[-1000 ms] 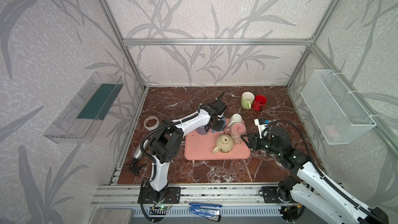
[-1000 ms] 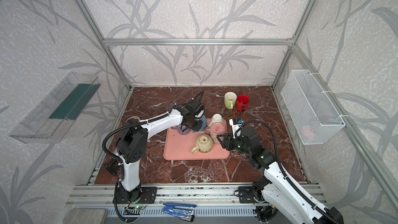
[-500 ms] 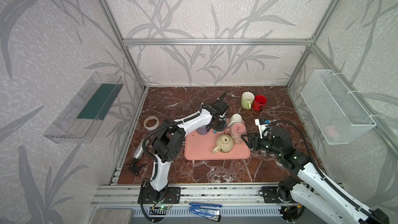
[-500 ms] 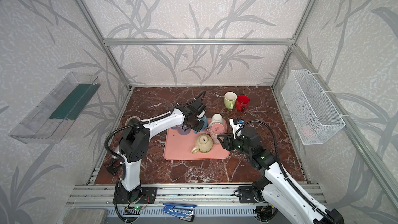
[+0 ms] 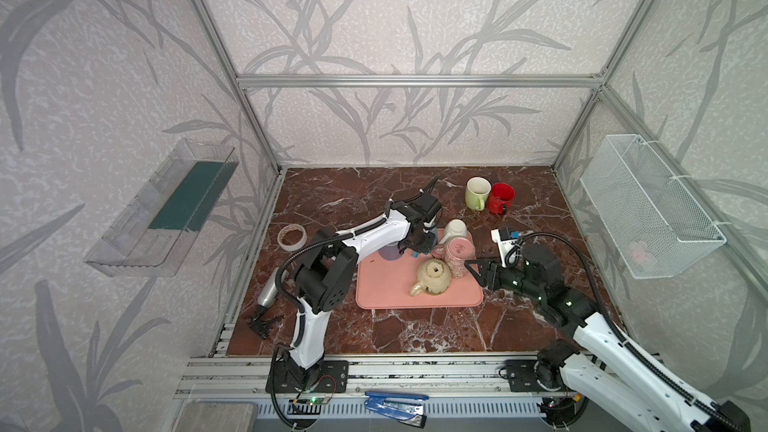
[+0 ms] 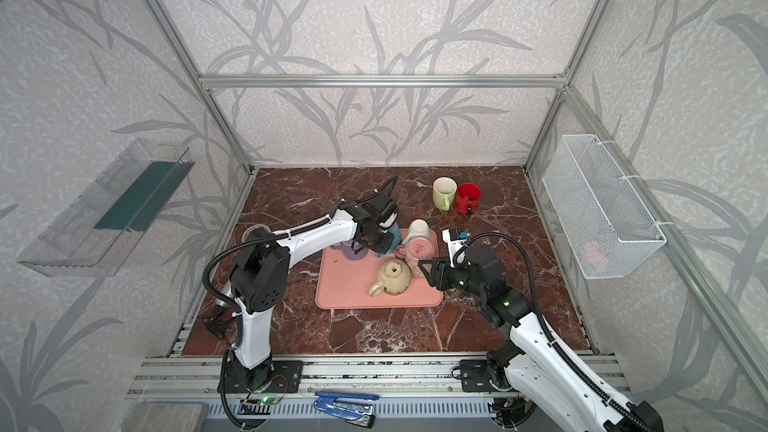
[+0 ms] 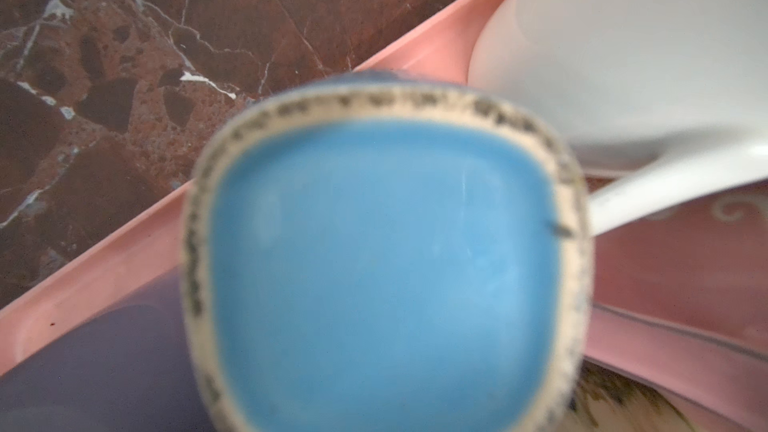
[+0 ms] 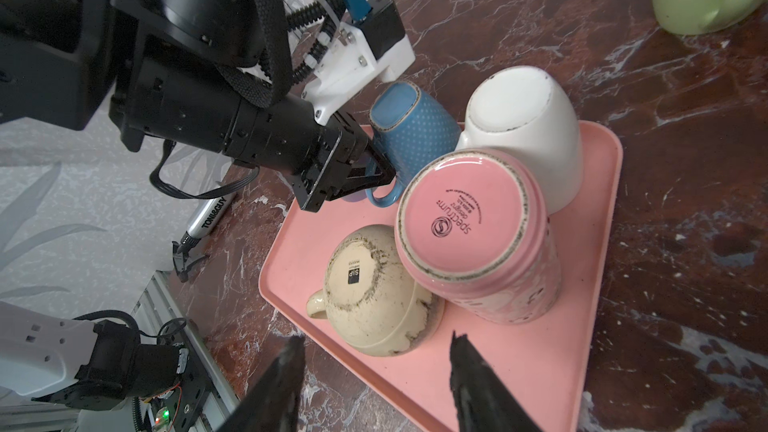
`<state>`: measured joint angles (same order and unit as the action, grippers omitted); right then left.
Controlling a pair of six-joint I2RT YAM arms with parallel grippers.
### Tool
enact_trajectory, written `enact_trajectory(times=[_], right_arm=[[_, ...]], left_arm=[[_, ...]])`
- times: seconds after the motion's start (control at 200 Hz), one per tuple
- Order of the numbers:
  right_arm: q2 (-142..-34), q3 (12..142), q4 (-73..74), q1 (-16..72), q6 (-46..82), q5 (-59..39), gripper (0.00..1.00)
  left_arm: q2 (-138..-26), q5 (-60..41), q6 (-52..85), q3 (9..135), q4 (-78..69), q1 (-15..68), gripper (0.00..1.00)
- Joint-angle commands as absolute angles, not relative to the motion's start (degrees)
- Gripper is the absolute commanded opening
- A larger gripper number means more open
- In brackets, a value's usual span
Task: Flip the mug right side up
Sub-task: 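Lower the left gripper onto the upside-down blue dotted mug and grasp it, then lift the blue dotted mug with the left gripper and tilt it toward the right gripper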
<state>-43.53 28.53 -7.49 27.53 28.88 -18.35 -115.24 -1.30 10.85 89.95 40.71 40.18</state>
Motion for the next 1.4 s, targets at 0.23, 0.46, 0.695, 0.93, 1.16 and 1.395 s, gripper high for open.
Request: enact_trajectory(times=[0.23, 0.46, 0.695, 0.93, 1.16, 1.395], right_arm=[[-43.07, 28.04, -6.11, 27.38, 28.09, -18.72, 0.56], [-43.85, 28.20, -5.28, 27.36, 28.38, -19.53, 0.56], [-44.19, 28.21, -3.92, 27.34, 29.44, -20.74, 0.57], [-45.01, 26.93, 1.01, 27.32, 31.81, -24.61, 0.57], [-45.27, 25.24, 9.54, 27.20, 33.93, -30.37, 0.58], [-46.34, 24.92, 18.39, 27.22, 36.10, -35.36, 0.58]], left_arm=[[-113.36, 2.07, 10.37, 89.86, 40.01, 40.28, 0.00], [-108.42, 3.12, 10.98, 87.46, 38.73, 40.34, 0.00], [-101.73, 1.69, 11.88, 84.80, 36.45, 40.34, 0.00], [-92.19, -2.07, 12.64, 78.73, 30.76, 40.34, 0.00], [-79.15, -5.68, 15.49, 69.88, 21.27, 40.21, 0.00], [-68.64, -12.78, 19.13, 64.01, 13.30, 39.75, 0.00]])
